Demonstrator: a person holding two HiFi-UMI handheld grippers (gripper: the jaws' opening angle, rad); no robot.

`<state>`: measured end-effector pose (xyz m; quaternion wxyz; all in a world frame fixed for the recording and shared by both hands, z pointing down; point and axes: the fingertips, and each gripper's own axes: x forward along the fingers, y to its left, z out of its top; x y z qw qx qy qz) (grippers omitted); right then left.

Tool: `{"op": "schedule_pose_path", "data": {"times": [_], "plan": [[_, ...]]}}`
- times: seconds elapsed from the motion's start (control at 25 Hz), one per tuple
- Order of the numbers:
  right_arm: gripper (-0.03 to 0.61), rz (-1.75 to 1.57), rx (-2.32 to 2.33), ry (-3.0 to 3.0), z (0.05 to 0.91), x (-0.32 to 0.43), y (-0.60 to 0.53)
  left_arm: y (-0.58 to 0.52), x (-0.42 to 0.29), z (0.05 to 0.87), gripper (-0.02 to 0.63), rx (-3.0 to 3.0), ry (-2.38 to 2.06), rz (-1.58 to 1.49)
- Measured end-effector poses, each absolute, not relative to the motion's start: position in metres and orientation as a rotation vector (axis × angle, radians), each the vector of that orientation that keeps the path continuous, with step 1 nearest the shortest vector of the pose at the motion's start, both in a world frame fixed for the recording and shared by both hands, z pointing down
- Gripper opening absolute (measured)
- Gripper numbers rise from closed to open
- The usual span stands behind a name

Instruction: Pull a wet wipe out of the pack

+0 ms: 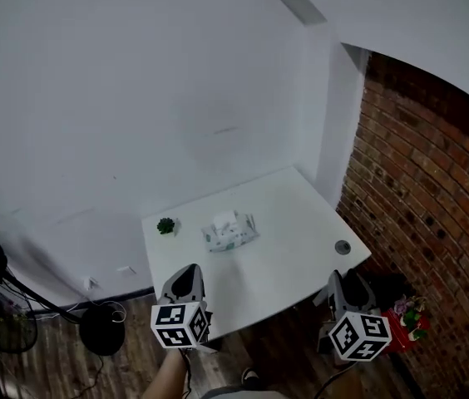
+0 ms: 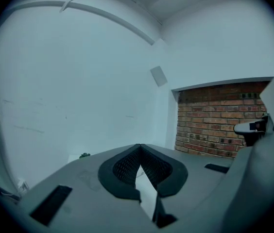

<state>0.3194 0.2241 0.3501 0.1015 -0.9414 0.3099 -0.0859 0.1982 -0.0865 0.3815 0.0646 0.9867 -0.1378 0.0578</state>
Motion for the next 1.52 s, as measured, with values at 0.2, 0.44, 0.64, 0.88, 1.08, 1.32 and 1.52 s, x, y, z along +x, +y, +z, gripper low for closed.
{"op": "schedule_pose_path", "data": {"times": [0.2, 0.44, 0.64, 0.88, 1.08, 1.32, 1.52], "plan": [[0.167, -0.348, -2.719, 1.045, 0.371, 0.351, 0.192, -0.101, 0.200, 0.390, 0.003, 2.949, -0.554, 0.216], [0.166, -0.395, -2.631, 1.248, 0.379, 0.397, 0.147, -0.103, 0.216, 0.391, 0.003, 2.895, -0.704, 0.218], [0.166, -0.409, -2.565, 1.447, 0.374, 0.436, 0.111, -0.105, 0.236, 0.385, 0.003, 2.826, -0.842, 0.177], [0.164, -0.431, -2.493, 1.621, 0.368, 0.464, 0.075, -0.113, 0.243, 0.375, 0.003, 2.771, -1.004, 0.133], [0.163, -0.440, -2.439, 1.735, 0.364, 0.464, 0.042, -0.126, 0.233, 0.373, 0.003, 2.737, -1.084, 0.116], [0.160, -0.455, -2.415, 1.783, 0.368, 0.453, 0.013, -0.145, 0.215, 0.381, 0.003, 2.704, -1.136, 0.113], [0.160, -0.466, -2.414, 1.787, 0.371, 0.447, 0.000, -0.154, 0.206, 0.382, 0.003, 2.696, -1.142, 0.109]]}}
